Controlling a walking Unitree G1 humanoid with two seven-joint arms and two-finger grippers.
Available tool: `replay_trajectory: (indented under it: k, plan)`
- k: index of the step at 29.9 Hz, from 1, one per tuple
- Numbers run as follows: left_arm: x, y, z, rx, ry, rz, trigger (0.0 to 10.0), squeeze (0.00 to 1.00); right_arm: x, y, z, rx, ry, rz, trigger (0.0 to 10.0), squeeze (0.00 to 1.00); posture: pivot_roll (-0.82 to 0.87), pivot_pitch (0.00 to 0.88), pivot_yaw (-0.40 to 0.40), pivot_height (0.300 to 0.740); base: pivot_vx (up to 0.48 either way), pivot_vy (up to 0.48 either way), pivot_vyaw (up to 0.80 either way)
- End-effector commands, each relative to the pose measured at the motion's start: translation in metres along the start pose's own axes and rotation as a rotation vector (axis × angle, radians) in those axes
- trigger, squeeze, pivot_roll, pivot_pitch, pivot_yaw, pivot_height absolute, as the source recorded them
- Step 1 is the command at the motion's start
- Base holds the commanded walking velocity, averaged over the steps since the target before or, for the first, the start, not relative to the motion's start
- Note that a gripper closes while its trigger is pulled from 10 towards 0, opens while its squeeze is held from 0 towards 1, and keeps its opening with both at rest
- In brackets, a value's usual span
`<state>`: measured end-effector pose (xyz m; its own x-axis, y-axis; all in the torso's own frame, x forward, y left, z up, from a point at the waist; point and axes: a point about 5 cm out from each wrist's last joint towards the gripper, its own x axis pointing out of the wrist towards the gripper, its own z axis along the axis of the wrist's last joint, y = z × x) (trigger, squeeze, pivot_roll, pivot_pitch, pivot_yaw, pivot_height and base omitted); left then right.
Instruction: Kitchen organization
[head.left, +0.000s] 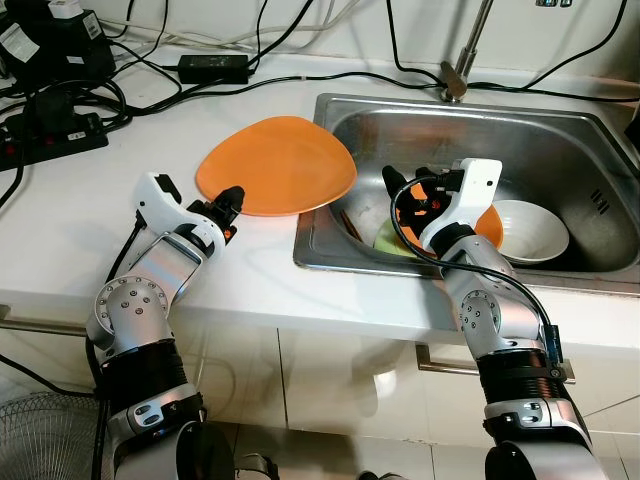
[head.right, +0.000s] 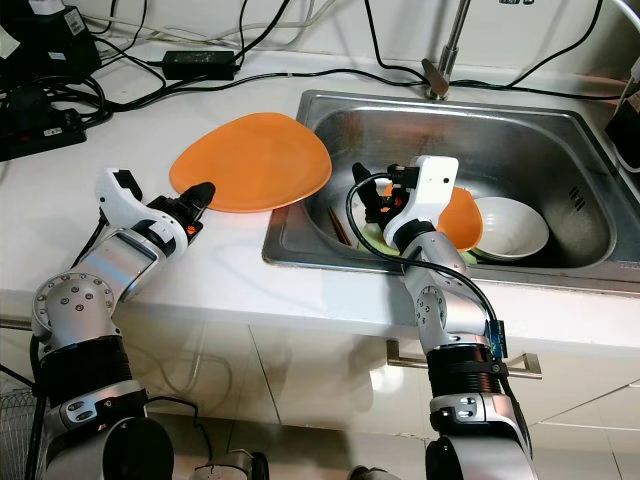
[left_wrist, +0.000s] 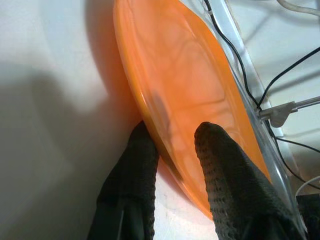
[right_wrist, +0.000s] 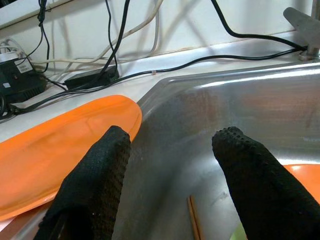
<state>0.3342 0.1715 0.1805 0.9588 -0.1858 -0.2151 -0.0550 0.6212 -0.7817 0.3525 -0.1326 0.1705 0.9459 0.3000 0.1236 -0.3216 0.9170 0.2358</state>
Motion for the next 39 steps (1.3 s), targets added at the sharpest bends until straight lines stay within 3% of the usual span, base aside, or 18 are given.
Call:
replay_trajectory:
  k: [1,16,25,29,37,38,39]
  plan:
    - [0.003,0.003,-0.008,0.018,0.048,0.030,0.0,0.00,-0.002,0.000,0.002,-0.002,-0.002,-0.001,10.0,0.00,0.07,0.079,0.012,0.740,0.000,0.000,0.00]
    - [0.002,0.002,-0.007,0.032,0.038,0.032,0.0,0.00,-0.004,-0.001,0.001,-0.003,0.004,-0.005,10.0,0.00,0.07,0.082,0.016,0.740,0.000,0.000,0.00]
    - [0.001,-0.006,0.004,-0.004,-0.064,-0.031,0.0,0.00,-0.004,-0.001,0.000,-0.001,0.007,-0.008,10.0,0.00,0.07,0.077,0.016,0.740,0.000,0.000,0.00]
    - [-0.004,-0.018,0.017,-0.033,-0.177,-0.115,0.0,0.00,-0.003,-0.002,0.002,-0.004,0.000,-0.013,10.0,0.00,0.07,0.068,0.012,0.740,0.000,0.000,0.00]
    - [-0.009,-0.034,0.025,-0.064,-0.253,-0.230,0.0,0.00,0.000,-0.002,0.008,0.004,-0.026,-0.018,10.0,0.00,0.08,0.057,0.011,0.740,0.000,0.000,0.00]
    - [-0.010,-0.038,0.024,-0.057,-0.252,-0.259,5.0,0.00,0.001,-0.002,0.010,0.008,-0.033,-0.018,10.0,0.00,0.07,0.051,0.011,0.740,0.000,0.000,0.00]
    - [-0.011,-0.040,0.023,-0.053,-0.252,-0.268,5.0,0.00,0.001,-0.002,0.011,0.009,-0.036,-0.018,10.0,0.00,0.07,0.050,0.011,0.740,0.000,0.000,0.00]
